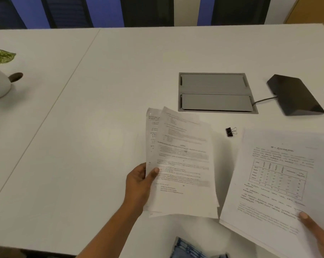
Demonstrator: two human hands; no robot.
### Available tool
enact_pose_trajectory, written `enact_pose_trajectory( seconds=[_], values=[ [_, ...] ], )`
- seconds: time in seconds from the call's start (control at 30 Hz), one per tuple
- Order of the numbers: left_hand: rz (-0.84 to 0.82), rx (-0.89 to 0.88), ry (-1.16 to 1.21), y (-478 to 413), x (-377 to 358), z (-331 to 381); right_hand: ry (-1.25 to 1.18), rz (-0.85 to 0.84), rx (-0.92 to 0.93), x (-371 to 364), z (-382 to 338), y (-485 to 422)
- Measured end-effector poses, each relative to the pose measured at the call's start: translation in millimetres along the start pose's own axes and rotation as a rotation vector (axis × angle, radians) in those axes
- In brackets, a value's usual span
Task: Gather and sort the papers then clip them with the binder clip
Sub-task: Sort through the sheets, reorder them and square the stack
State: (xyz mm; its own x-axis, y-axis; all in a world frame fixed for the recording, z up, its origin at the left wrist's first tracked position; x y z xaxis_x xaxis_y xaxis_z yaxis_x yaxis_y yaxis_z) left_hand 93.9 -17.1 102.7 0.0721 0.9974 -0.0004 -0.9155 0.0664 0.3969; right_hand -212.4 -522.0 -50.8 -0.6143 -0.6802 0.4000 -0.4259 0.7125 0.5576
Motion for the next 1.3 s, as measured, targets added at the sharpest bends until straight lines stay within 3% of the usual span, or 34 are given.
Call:
enact_pose_trajectory(
  seconds=[0.07, 0.13, 0.17, 0.27, 0.5, 0.73, 0.87, 1.0, 1.3],
  values=[
    [-0.017, -0.004, 0.021, 4.1, -2.1, 6.9, 0.073, 0.085, 0.066, 8.9, -11.7, 7.8],
    [-0.042, 0.013, 0.033, 8.1, -7.3, 11.1, 0.042, 0.155, 0.010, -1.9, -36.9, 42.4],
    [-0.059, 0.022, 0.033, 10.3, -11.2, 12.6, -0.007, 0.128, 0.045, -37.6, -115.7, 124.1],
    [-0.115, 0.035, 0.022, 16.4, -24.1, 16.5, -0.151, 0.054, 0.084, -84.9, -166.0, 158.8],
    [-0.253, -0.027, -0.014, 26.8, -58.4, 30.7, -0.157, -0.263, 0.126, -148.6, -183.4, 166.1],
    [-0.165, -0.152, -0.149, 25.2, -58.6, 40.0, -0.222, -0.518, 0.246, -177.7, -220.3, 181.8],
    [-0.101, -0.171, -0.215, 17.4, -50.5, 44.4, -0.214, -0.523, 0.231, -176.1, -225.6, 184.2],
    [-0.343, 0.178, 0.147, 19.2, -69.1, 29.4, -0.181, -0.540, 0.135, -180.5, -217.8, 179.1],
    [-0.311, -0.085, -0.001, 16.4, -85.0, 35.8, -0.152, -0.472, 0.377, -176.7, -239.6, 169.6]
  ],
)
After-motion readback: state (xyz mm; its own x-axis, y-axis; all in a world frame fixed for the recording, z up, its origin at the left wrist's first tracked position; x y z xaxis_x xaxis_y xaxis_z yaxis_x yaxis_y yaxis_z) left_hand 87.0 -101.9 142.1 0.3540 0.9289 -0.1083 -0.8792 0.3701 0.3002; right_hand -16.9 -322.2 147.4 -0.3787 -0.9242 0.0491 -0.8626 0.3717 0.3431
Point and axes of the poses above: each hand's wrist, its own y-axis away from the middle knuckle, its own x-axis out of the back of the hand, z = x × y, the point moved 7 cm from there along -y, towards the middle knuckle, and after that the axes turned 3 degrees about -x, right-handed, at the moved point
